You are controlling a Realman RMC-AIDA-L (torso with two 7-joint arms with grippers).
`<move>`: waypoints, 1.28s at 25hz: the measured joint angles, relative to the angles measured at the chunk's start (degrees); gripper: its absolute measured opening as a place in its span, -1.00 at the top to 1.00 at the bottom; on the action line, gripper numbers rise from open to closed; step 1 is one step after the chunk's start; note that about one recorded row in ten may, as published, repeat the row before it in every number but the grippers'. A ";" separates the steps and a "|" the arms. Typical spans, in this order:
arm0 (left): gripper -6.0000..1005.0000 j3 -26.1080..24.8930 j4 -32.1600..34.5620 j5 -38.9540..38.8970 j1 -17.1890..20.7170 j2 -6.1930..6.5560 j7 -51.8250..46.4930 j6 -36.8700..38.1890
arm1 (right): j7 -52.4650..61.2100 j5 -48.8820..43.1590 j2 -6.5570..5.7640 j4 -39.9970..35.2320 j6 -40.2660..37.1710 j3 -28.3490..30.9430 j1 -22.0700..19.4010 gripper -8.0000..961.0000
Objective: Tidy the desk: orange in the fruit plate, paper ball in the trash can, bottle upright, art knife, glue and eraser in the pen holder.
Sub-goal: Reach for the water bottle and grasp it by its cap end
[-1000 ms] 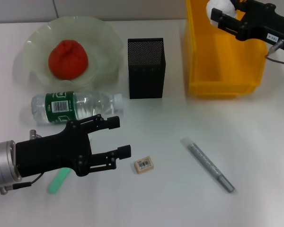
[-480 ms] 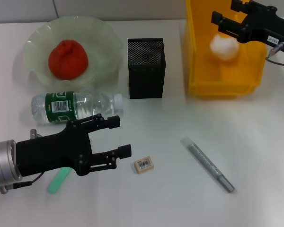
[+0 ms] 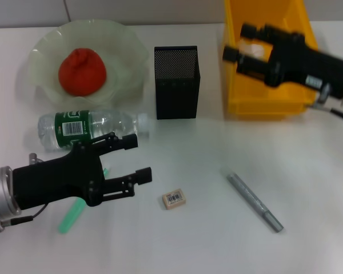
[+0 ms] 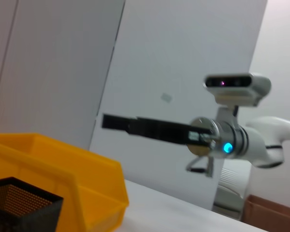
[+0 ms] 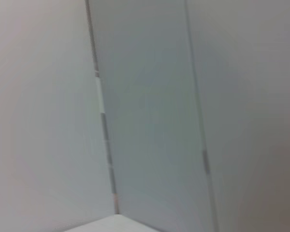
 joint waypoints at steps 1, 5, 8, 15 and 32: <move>-0.56 -0.43 0.00 -0.01 0.13 0.03 0.00 0.04 | -0.41 0.00 -0.06 1.40 -1.25 0.01 -0.01 -0.41; -0.56 -2.49 0.00 -0.03 0.61 0.10 0.01 -0.19 | -3.06 -0.16 -0.08 6.41 -7.45 -0.04 -0.02 -0.41; -0.56 -4.51 0.00 -0.06 0.65 0.07 0.06 -0.37 | -6.33 -0.79 -0.03 9.79 -9.48 -0.57 0.02 -0.41; -0.56 -5.64 0.20 -0.08 0.28 0.16 0.06 -1.61 | -8.82 -0.87 -0.10 14.71 -9.26 -0.85 -0.01 -0.42; -0.56 -4.79 4.70 0.50 -0.79 0.37 -5.06 -3.18 | -13.89 -0.98 0.10 19.12 -6.16 -9.94 -0.14 -0.42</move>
